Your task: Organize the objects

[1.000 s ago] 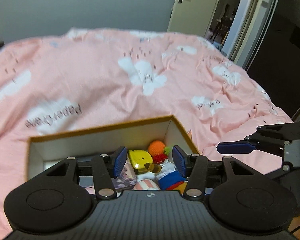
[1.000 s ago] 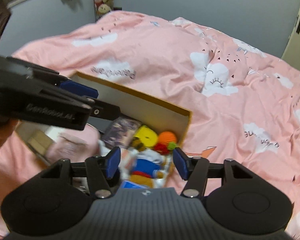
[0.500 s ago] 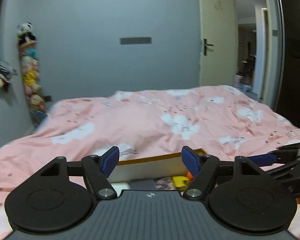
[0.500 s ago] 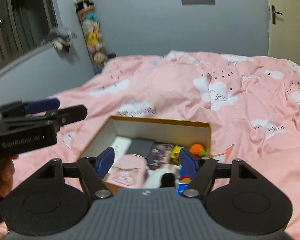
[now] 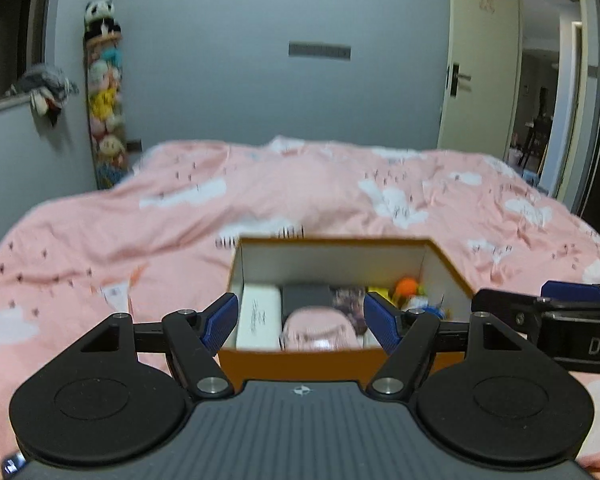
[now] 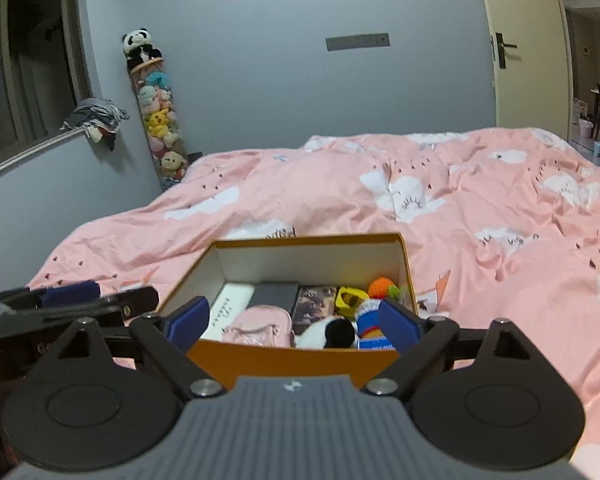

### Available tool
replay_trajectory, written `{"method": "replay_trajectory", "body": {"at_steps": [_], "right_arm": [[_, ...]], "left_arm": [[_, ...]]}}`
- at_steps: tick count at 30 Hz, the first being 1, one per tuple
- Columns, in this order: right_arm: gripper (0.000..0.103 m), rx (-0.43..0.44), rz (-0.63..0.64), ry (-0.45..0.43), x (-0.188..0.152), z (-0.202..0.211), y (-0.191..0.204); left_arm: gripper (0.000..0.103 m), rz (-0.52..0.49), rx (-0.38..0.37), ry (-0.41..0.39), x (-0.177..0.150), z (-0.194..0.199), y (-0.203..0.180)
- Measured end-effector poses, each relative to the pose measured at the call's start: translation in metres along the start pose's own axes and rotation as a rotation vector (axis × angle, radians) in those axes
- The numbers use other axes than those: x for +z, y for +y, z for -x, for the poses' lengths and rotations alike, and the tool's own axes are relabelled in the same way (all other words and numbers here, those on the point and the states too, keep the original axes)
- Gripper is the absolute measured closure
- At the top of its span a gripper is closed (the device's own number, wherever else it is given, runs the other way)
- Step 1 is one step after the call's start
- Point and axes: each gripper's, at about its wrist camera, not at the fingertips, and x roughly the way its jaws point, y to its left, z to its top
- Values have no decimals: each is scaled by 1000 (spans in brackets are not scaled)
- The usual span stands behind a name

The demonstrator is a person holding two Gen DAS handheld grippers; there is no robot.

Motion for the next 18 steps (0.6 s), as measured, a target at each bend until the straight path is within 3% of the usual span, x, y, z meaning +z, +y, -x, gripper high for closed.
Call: {"method": "replay_trajectory", "body": {"at_steps": [5,12,18], "right_arm": [[10,-61,27,52,-16,-21,-3],[9,-67,11,136,-28,-44,-9],[8,-75,22,156,-32,-49,-8]], "left_arm": [[19,-19,9,53,-15,-15,-2],[19,-24,2,126,-34,-27,-2],[19,-21,-4,120,-36,-24,0]]}}
